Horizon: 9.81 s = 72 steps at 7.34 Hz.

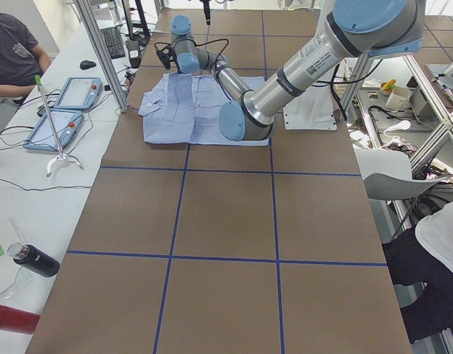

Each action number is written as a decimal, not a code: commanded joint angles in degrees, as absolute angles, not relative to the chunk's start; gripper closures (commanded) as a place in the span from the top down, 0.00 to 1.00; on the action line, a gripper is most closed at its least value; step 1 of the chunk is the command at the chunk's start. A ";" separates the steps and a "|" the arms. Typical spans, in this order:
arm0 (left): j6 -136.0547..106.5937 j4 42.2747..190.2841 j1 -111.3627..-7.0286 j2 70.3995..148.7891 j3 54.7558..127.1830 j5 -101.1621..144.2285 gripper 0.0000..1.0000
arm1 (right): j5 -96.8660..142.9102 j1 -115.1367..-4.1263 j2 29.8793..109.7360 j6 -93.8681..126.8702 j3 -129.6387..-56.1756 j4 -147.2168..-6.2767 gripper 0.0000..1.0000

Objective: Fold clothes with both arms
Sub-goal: 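Lift the grasped sleeve with the left gripper and carry it over the shirt, then lay the sleeve diagonally across the shirt front with the left gripper, then release the sleeve with the left gripper while the right gripper moves toward the hem, then lower the right gripper to the nearest hem corner while the left gripper holds still, then move the left gripper down to the other hem corner nearest the robot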

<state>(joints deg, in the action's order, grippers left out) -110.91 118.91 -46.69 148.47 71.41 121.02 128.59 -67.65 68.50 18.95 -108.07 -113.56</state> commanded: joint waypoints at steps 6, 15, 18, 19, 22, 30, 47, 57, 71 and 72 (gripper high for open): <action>-112.06 128.05 -40.80 149.94 63.20 118.67 0.00 | 128.50 -67.15 68.03 19.07 -107.23 -113.55 1.00; -108.73 142.80 -32.44 152.67 59.58 112.17 1.00 | 129.37 -67.41 68.11 19.34 -108.02 -113.64 1.00; -103.27 142.13 -34.17 146.97 64.77 112.76 1.00 | 131.12 -67.41 67.85 19.60 -108.19 -113.56 1.00; -103.27 140.55 -35.06 143.65 67.82 113.72 1.00 | 133.13 -67.33 67.94 19.95 -108.72 -113.55 1.00; -102.05 135.54 -39.53 131.44 82.74 115.31 1.00 | 131.50 -60.60 77.21 35.98 -116.10 -97.39 1.00; -84.90 108.63 -42.45 117.34 111.18 114.61 1.00 | 117.82 -29.59 97.29 75.61 -115.40 -55.99 1.00; -84.90 108.54 -42.36 113.47 115.31 114.61 0.99 | 107.93 -16.79 88.59 82.62 -116.37 -75.15 0.80; -84.90 108.37 -42.54 113.55 115.40 114.70 0.99 | 109.78 -18.02 89.03 82.88 -115.75 -75.41 0.33; -93.24 107.14 -24.81 101.60 117.07 110.04 0.97 | 112.22 -21.43 88.15 82.97 -121.28 -74.97 0.00; -93.60 106.62 -24.09 100.56 117.07 108.39 0.93 | 113.98 -23.10 88.15 82.97 -121.38 -74.97 0.00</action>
